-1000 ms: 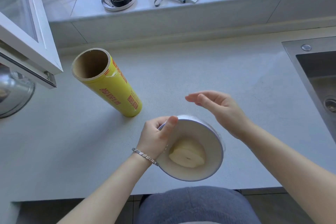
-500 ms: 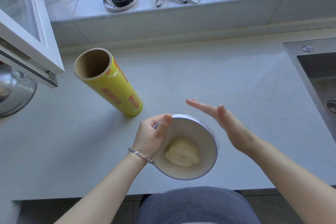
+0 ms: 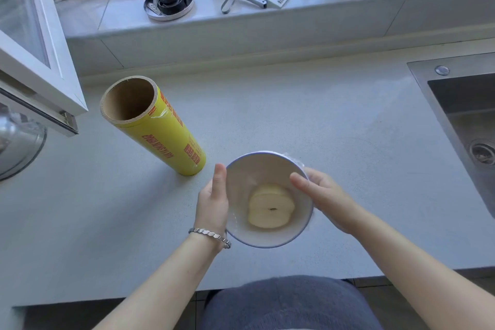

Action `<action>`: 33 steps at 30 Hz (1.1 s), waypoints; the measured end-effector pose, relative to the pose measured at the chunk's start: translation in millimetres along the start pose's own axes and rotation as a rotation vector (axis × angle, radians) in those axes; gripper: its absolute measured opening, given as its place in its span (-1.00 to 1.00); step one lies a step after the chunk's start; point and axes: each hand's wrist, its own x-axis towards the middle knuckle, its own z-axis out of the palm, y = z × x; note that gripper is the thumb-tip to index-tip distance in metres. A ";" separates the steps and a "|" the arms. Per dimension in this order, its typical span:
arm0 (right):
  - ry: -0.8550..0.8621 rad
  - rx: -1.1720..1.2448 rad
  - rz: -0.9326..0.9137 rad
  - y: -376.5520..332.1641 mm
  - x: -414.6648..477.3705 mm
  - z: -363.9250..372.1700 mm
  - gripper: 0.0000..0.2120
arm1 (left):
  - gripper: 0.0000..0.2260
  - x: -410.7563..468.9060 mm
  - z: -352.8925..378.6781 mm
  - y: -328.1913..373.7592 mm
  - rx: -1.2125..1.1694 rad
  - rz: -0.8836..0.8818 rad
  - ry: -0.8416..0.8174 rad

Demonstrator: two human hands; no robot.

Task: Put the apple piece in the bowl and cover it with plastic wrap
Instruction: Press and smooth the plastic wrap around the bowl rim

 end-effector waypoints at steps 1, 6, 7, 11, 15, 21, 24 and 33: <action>0.039 0.004 -0.014 -0.6 2.0 0.4 -0.69 | -0.61 0.0 0.2 -0.7 -0.002 -0.048 -0.033; 0.086 -0.023 0.009 -2.9 5.8 1.8 -0.58 | -0.70 19.3 -5.9 21.4 0.239 0.133 -0.236; 0.083 -0.038 0.016 -2.3 6.6 2.7 -0.54 | -0.72 20.5 -3.9 27.3 0.260 0.144 -0.308; 0.060 -0.005 0.017 -3.5 8.1 8.4 -0.56 | -0.67 15.6 2.9 25.3 0.345 0.188 -0.400; 0.055 0.016 0.032 -1.6 6.1 9.3 -0.73 | -0.64 13.1 -1.1 12.2 0.247 0.044 -0.373; 0.030 -0.028 0.078 -4.2 5.7 9.8 -0.80 | -0.67 4.0 -1.7 -3.9 0.156 -0.004 -0.246; 0.103 -0.061 0.088 -13.6 10.6 5.3 -0.81 | -0.70 -0.4 -1.8 -4.2 0.134 0.048 -0.257; 0.093 -0.349 0.164 -34.3 21.5 1.7 -0.78 | -0.79 -1.2 -3.7 -6.5 0.215 0.142 -0.322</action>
